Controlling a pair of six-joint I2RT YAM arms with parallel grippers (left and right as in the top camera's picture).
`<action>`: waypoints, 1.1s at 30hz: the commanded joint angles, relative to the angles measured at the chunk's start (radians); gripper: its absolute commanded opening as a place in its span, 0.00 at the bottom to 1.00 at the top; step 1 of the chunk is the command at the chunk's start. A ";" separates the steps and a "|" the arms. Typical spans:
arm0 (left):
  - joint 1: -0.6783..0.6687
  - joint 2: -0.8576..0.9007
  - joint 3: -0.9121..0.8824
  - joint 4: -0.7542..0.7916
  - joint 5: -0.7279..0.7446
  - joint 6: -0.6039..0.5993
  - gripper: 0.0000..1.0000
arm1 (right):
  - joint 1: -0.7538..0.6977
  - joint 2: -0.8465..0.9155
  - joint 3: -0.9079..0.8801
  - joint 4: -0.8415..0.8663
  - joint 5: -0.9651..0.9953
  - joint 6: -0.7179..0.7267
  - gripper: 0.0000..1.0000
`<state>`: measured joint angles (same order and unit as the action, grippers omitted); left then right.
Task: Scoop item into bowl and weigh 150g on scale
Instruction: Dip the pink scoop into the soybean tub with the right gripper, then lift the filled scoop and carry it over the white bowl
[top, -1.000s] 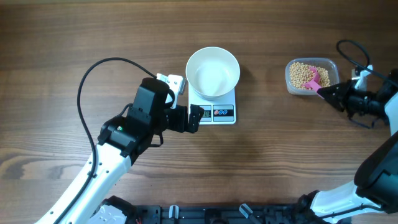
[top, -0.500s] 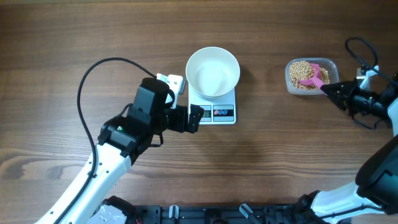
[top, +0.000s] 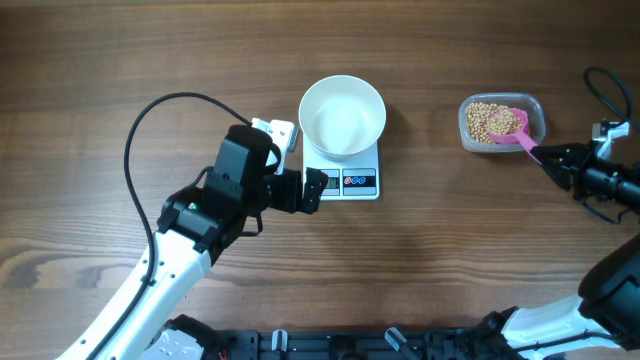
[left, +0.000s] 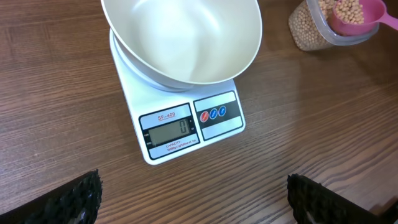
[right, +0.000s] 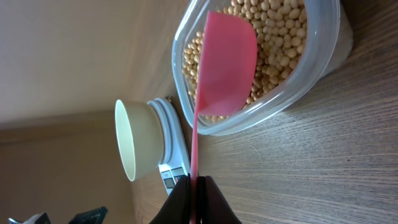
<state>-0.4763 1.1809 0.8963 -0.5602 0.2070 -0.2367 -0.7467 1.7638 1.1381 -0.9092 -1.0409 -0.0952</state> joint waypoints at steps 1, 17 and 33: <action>-0.005 -0.008 0.000 0.003 -0.010 0.020 1.00 | -0.023 0.016 -0.002 -0.002 -0.100 -0.061 0.04; -0.005 -0.008 0.000 0.003 -0.010 0.020 1.00 | -0.048 0.016 -0.002 -0.031 -0.333 -0.087 0.04; -0.005 -0.008 0.000 0.003 -0.010 0.020 1.00 | 0.362 -0.010 0.045 0.141 -0.410 0.248 0.04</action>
<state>-0.4763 1.1809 0.8963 -0.5602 0.2070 -0.2367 -0.4606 1.7638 1.1416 -0.8356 -1.4082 0.0242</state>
